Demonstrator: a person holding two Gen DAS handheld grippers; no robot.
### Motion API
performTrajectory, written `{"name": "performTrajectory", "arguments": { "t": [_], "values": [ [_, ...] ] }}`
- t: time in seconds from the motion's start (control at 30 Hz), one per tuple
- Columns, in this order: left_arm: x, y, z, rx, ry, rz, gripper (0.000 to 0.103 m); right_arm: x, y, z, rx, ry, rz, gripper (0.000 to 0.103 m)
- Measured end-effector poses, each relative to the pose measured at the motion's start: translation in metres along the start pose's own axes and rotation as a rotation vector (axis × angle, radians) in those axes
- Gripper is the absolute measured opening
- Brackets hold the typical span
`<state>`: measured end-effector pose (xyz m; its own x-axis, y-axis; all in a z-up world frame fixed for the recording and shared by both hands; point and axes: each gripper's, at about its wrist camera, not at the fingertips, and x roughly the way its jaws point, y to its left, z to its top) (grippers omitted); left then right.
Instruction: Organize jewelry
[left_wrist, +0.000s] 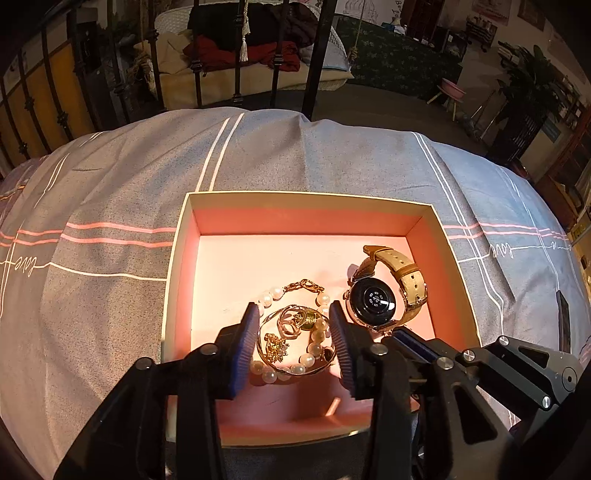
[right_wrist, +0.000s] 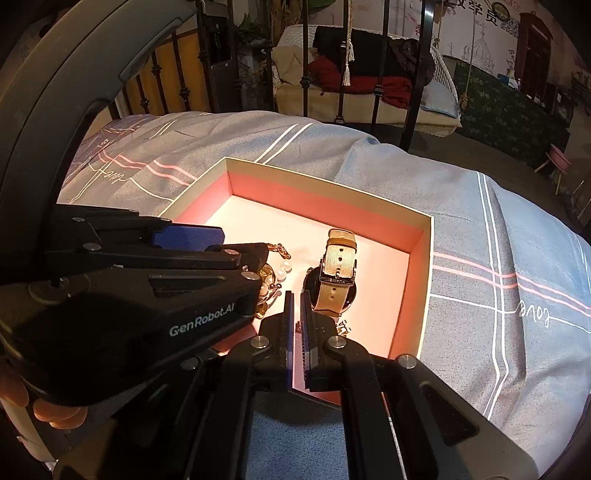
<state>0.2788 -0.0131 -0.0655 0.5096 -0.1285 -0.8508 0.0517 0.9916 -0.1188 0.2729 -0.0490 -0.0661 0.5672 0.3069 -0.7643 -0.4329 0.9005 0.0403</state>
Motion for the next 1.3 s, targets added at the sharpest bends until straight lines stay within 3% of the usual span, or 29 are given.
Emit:
{"name": "performTrajectory", "arguments": {
  "t": [0.07,0.17,0.27,0.37,0.47,0.67,0.9,1.3],
  "values": [
    [-0.004,-0.002,-0.001,0.013,-0.003,0.009,0.054,-0.004,0.001,-0.002,0.007,-0.019,-0.008,0.059],
    [-0.019,-0.005,-0.006,0.026,-0.025,0.006,0.063,-0.018,0.004,-0.008,-0.012,-0.055,-0.042,0.077],
    [-0.051,-0.005,-0.022,0.024,-0.115,-0.023,0.075,-0.035,0.005,-0.027,-0.025,-0.095,-0.078,0.097],
    [-0.088,-0.004,-0.049,0.031,-0.233,-0.061,0.089,-0.054,0.004,-0.051,-0.021,-0.164,-0.109,0.097],
    [-0.119,-0.004,-0.078,0.050,-0.330,-0.071,0.096,-0.076,0.005,-0.075,0.001,-0.246,-0.151,0.097],
    [-0.156,0.001,-0.123,0.045,-0.462,-0.014,0.096,-0.133,0.008,-0.100,0.059,-0.476,-0.220,0.097],
    [-0.185,0.008,-0.147,0.010,-0.591,0.014,0.096,-0.168,0.009,-0.113,0.084,-0.601,-0.253,0.097],
    [-0.188,0.006,-0.152,0.033,-0.600,0.060,0.096,-0.190,0.009,-0.117,0.091,-0.639,-0.253,0.097]
  ]
}}
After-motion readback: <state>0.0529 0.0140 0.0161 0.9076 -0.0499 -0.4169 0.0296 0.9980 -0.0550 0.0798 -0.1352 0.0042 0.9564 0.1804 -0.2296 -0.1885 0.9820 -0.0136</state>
